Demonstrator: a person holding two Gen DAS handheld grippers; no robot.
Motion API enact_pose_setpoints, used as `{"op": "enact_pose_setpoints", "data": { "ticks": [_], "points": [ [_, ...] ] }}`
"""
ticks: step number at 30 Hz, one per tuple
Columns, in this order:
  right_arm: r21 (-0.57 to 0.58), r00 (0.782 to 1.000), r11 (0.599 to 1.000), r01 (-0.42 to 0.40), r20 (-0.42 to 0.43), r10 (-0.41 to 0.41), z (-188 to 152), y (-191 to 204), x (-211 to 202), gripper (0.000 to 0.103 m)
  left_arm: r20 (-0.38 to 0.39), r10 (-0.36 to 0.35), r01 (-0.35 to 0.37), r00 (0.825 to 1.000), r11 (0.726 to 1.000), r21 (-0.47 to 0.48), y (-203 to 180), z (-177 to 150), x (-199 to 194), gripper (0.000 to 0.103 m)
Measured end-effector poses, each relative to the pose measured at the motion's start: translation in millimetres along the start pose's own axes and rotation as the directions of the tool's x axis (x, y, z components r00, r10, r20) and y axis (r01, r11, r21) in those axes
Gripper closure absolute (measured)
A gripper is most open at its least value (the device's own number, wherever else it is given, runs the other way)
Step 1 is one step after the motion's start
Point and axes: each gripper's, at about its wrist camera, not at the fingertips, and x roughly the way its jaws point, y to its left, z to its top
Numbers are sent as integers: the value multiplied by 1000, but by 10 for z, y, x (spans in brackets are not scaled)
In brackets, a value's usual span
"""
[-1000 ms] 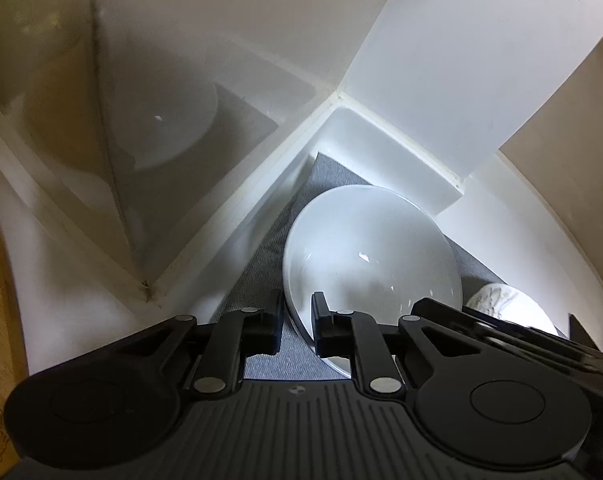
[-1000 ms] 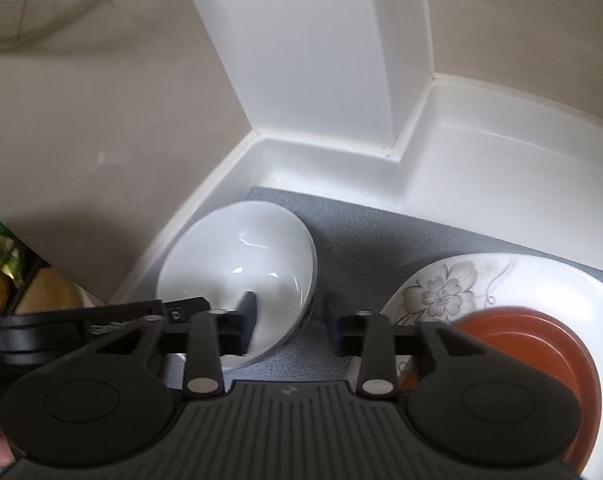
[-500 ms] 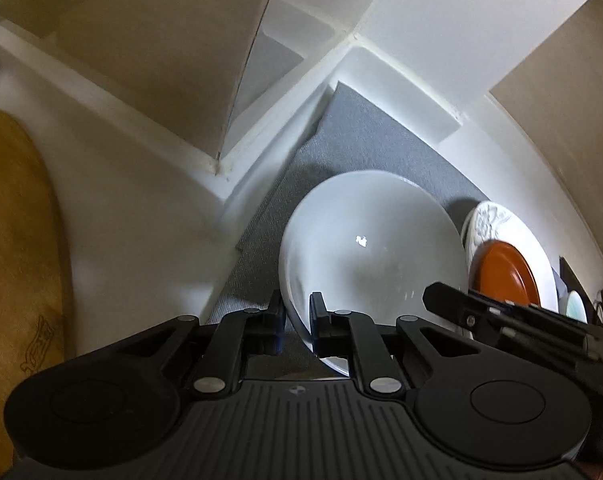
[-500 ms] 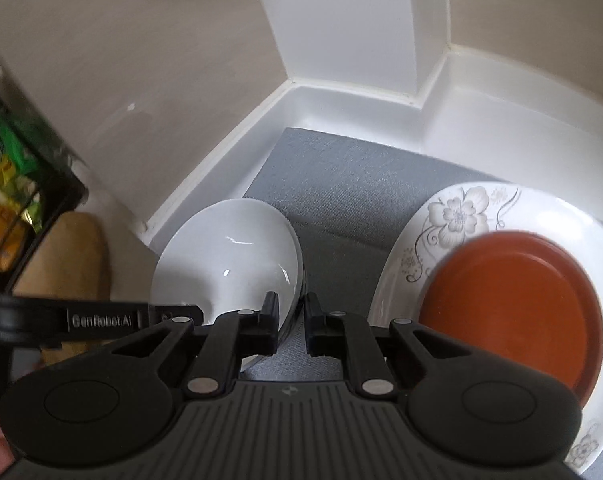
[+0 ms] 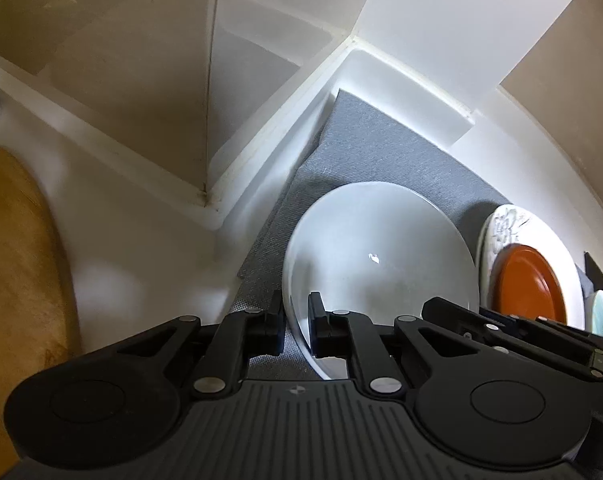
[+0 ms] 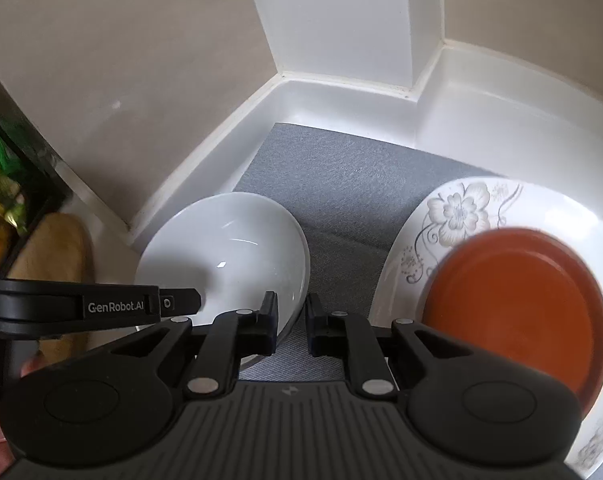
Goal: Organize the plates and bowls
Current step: 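Lift the large white bowl with both grippers and swing it over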
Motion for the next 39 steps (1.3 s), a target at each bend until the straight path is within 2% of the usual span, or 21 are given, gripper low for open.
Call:
{"op": "enact_pose_setpoints", "data": {
  "ticks": [5, 10, 17, 23, 25, 28, 30, 33, 36, 39],
  "points": [
    [17, 998, 1000, -19, 63, 18, -6, -23, -322, 88, 35, -10, 9, 999, 1000, 20, -132, 7, -275, 91],
    [71, 990, 997, -21, 139, 10, -69, -167, -743, 88, 66, -34, 28, 997, 996, 79, -460, 7, -577, 91],
    [155, 968, 988, 10, 246, -49, -258, -503, -1438, 87, 51, -83, 74, 995, 983, 167, -1089, -41, -837, 91],
    [254, 935, 964, 71, 319, -153, -507, -947, -2053, 87, 37, -163, 146, 986, 947, 287, -1814, -178, -970, 91],
    [300, 923, 951, 81, 338, -186, -594, -1121, -2229, 87, 7, -194, 182, 981, 930, 319, -2039, -175, -977, 91],
    [414, 908, 910, 21, 372, -190, -710, -1480, -2485, 86, -13, -218, 207, 976, 904, 374, -2426, -206, -960, 92],
    [447, 895, 894, 35, 385, -227, -768, -1649, -2583, 87, -38, -233, 229, 972, 890, 394, -2677, -224, -920, 91],
    [485, 884, 873, 41, 390, -258, -838, -1875, -2641, 87, -33, -228, 217, 973, 865, 452, -2978, -278, -862, 91],
    [509, 882, 859, 47, 383, -274, -882, -2116, -2607, 88, -61, -211, 215, 976, 860, 463, -3189, -293, -684, 91],
    [534, 889, 844, 57, 358, -286, -886, -2338, -2495, 88, -117, -175, 209, 978, 868, 450, -3338, -288, -416, 91]
  ]
}}
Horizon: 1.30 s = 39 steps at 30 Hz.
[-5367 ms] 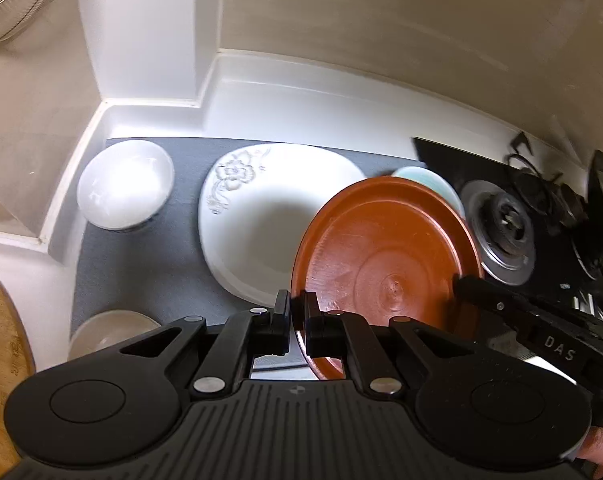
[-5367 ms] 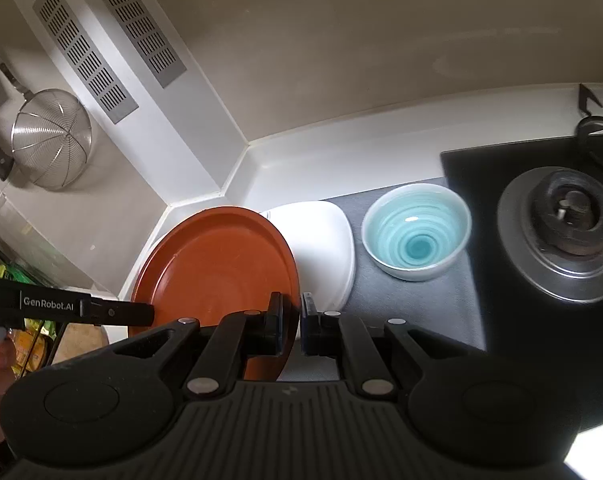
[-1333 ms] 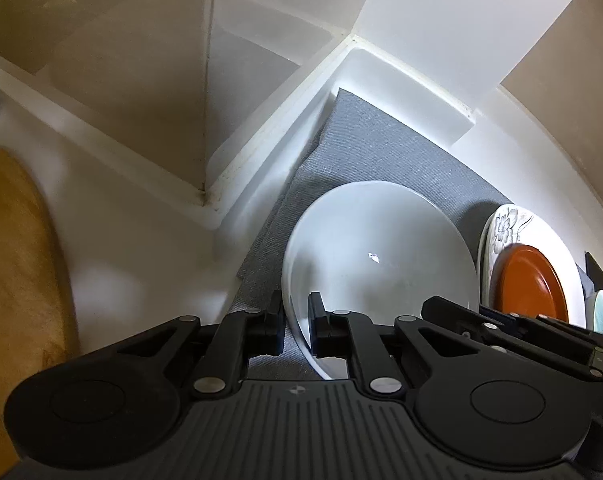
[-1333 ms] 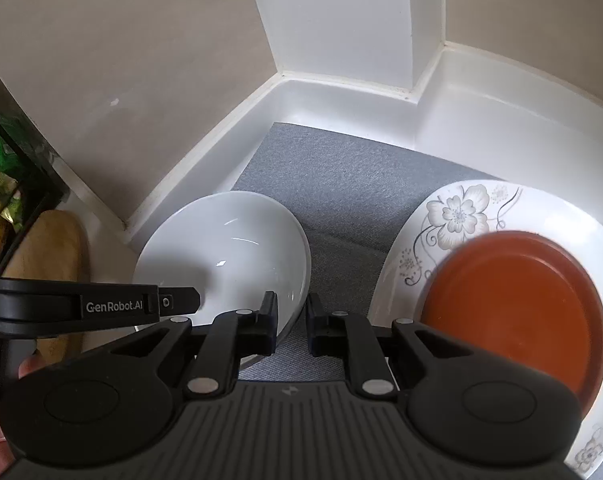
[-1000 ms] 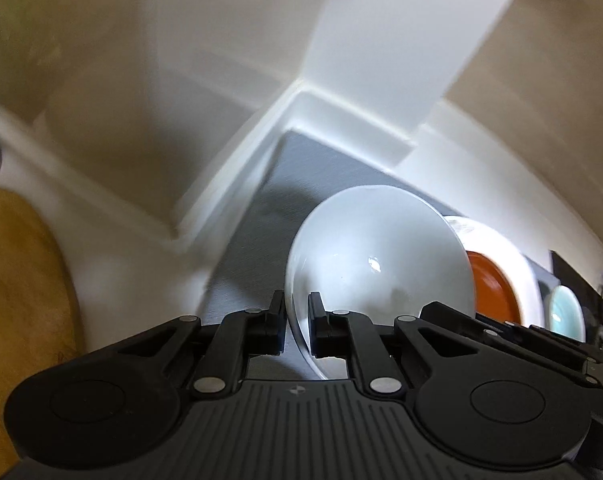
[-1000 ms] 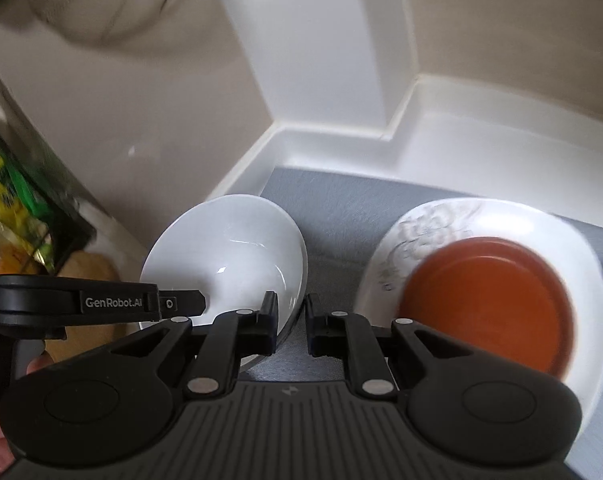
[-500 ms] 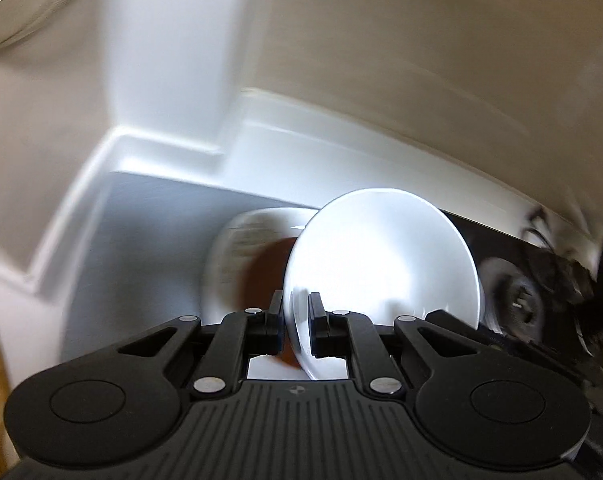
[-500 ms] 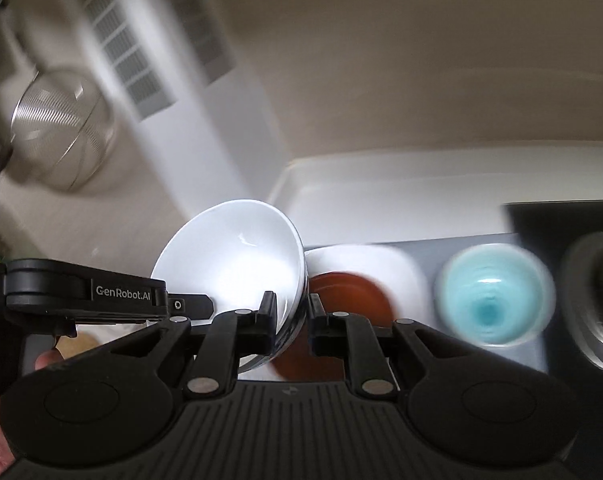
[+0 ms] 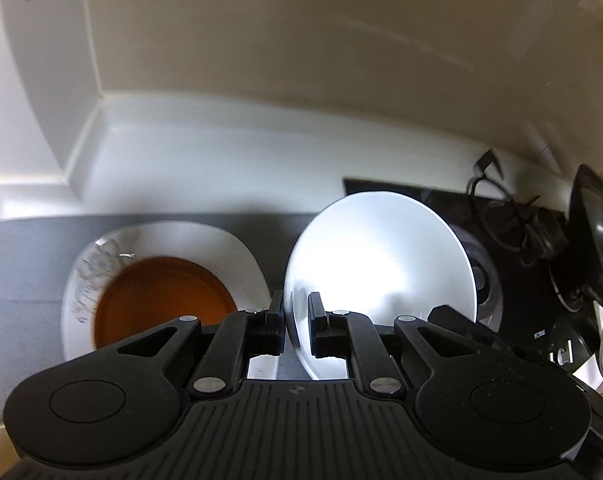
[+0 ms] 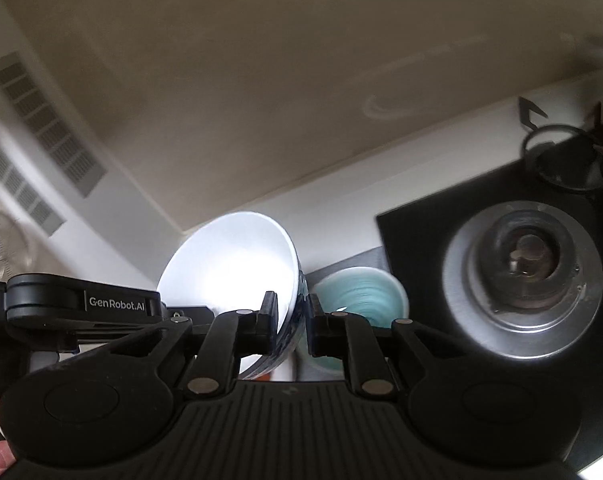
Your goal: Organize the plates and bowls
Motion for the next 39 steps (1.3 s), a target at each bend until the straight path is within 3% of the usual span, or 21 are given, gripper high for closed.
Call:
{"op": "enact_pose_setpoints", "data": {
  "ticks": [6, 11, 27, 35, 37, 39],
  "points": [
    [54, 996, 998, 27, -83, -23, -14, -295, 455, 88, -104, 46, -49, 994, 998, -26, 19, 111, 485, 91],
    [50, 994, 997, 55, -99, -50, -48, -427, 619, 88, -152, 51, -54, 987, 998, -14, -4, 160, 738, 92],
    [-17, 984, 995, 103, -141, -104, -114, -531, 895, 88, -171, 97, -98, 981, 995, 2, -26, 200, 999, 92],
    [-150, 976, 976, 158, -126, -178, -153, -395, 936, 91, -187, 79, -79, 979, 997, 7, 2, 139, 1071, 92],
    [-151, 977, 978, 145, -132, -165, -138, -378, 949, 83, -191, 89, -89, 978, 996, 12, -16, 127, 1103, 92],
    [-113, 980, 985, 127, -137, -142, -92, -437, 956, 82, -193, 92, -90, 977, 996, 21, -34, 127, 1137, 91]
  ]
}}
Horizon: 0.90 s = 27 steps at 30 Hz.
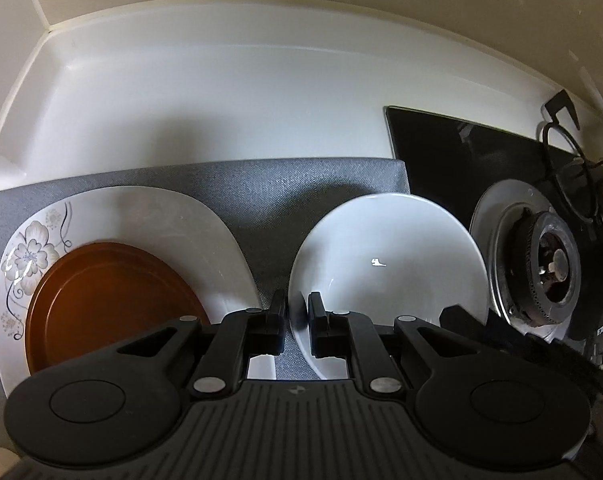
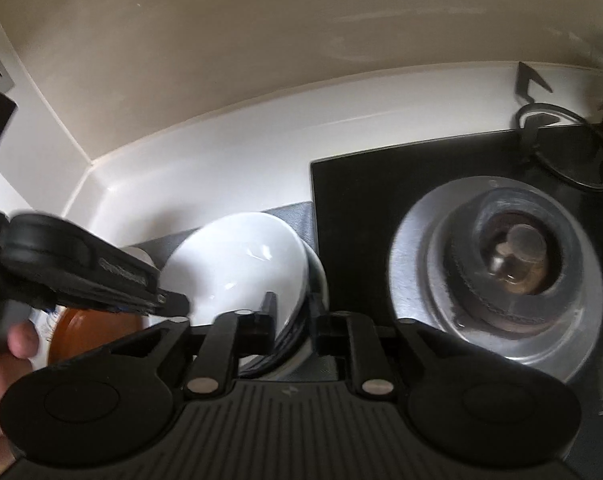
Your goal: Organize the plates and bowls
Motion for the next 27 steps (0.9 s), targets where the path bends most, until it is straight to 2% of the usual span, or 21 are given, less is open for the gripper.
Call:
{"op": "enact_pose_setpoints", "data": {
  "ticks": [5, 9, 12, 15, 17, 18, 19, 20, 22, 27],
  "points": [
    [133, 998, 990, -55, 17, 54, 47, -233, -74, 82, -28, -41, 40, 999, 998, -40, 65, 70, 50, 88],
    [260, 990, 956, -139, 72, 125, 76, -489, -198, 70, -38, -52, 51, 998, 998, -25, 62, 99, 83, 88],
    [269, 993, 956, -118, 15, 118, 57, -533, -91, 65, -45, -56, 55, 997, 998, -26, 55, 108, 129, 88],
    [300, 986, 941, -154, -22, 168, -45, -529, 23, 65, -93, -95, 86, 991, 992, -94, 132, 93, 251, 86],
    [311, 984, 938, -155, -35, 175, -106, -484, 93, 62, -88, -99, 90, 991, 991, -103, 134, 63, 253, 86],
    [315, 984, 936, -156, -38, 176, -132, -460, 123, 55, -85, -91, 84, 992, 992, -93, 113, 48, 247, 85],
    [322, 983, 934, -156, -39, 178, -159, -444, 150, 52, -83, -82, 75, 993, 994, -78, 92, 36, 240, 84],
    [326, 985, 933, -151, -35, 172, -181, -440, 162, 53, -83, -79, 73, 993, 995, -73, 82, 25, 232, 84],
    [306, 990, 945, -117, -35, 134, -206, -419, 153, 71, -90, -85, 77, 992, 993, -90, 99, -2, 223, 85],
    [248, 991, 964, -95, -69, 115, -246, -418, 26, 74, -113, -98, 92, 989, 994, -57, 38, -211, 142, 84]
  ]
}}
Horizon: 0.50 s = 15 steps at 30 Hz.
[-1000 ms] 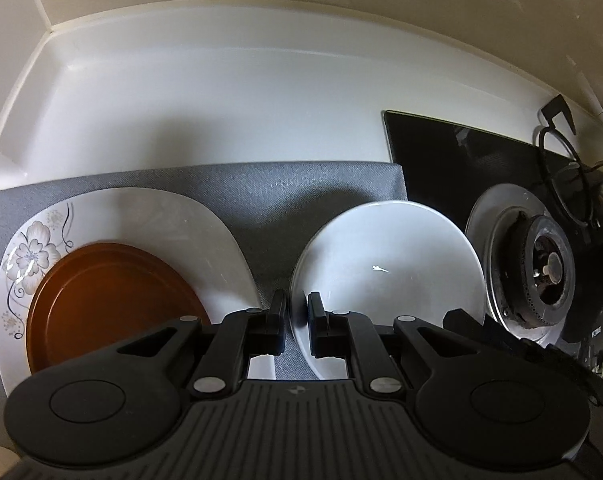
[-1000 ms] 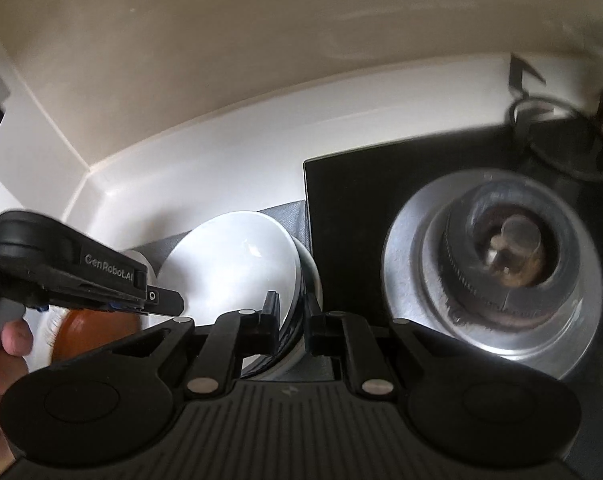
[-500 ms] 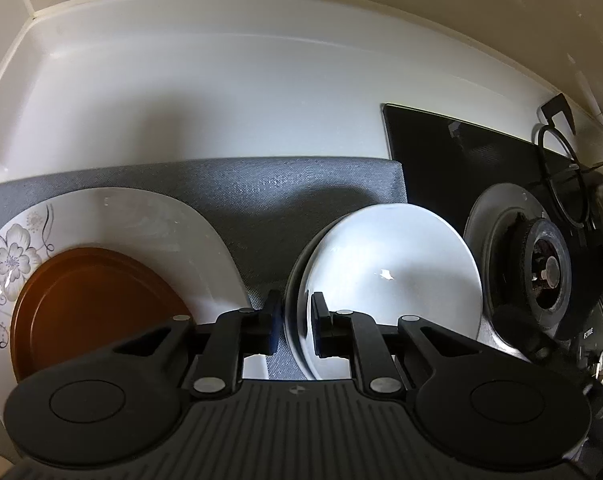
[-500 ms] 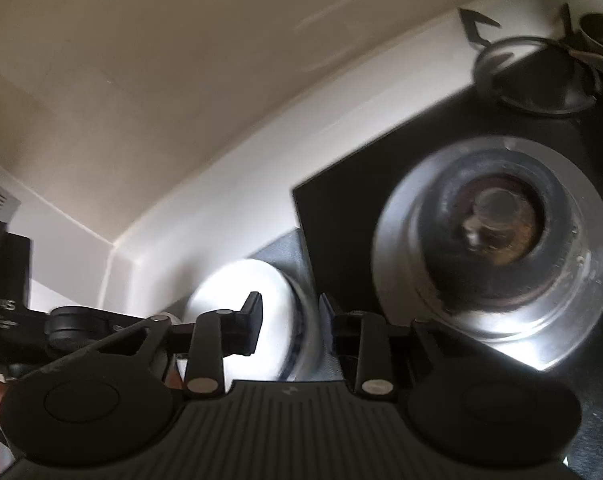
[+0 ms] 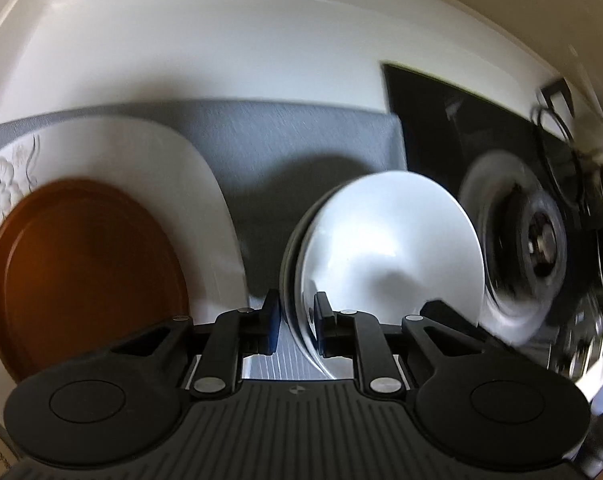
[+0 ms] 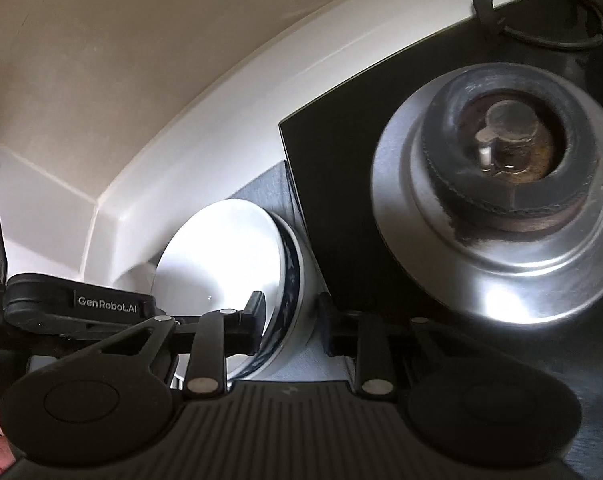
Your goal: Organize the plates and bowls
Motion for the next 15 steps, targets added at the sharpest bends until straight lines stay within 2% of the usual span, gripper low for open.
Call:
{"op": "enact_pose_setpoints", "data": {
  "ticks": [3, 6, 10, 12, 15],
  "points": [
    [-33, 1000, 999, 5, -2, -6, -57, -23, -76, 75, 5, -10, 10, 1000, 999, 30, -35, -195, 37, 80],
    [-26, 1000, 1000, -15, -5, 15, -61, -54, -66, 69, 58, -2, -2, 998, 997, 77, -79, -270, 37, 76],
    [-58, 1000, 998, 10, -26, -11, -68, 4, 105, 63, 38, -3, -1, 999, 997, 81, -98, -233, 77, 69],
    [-90, 999, 995, 29, -17, -31, -110, 35, 152, 67, 41, 8, -12, 999, 995, 97, -126, -228, 79, 69],
    [-59, 1000, 998, 15, -8, -16, -151, 4, 131, 71, 41, 30, -33, 999, 996, 82, -141, -252, 61, 70]
  ]
}}
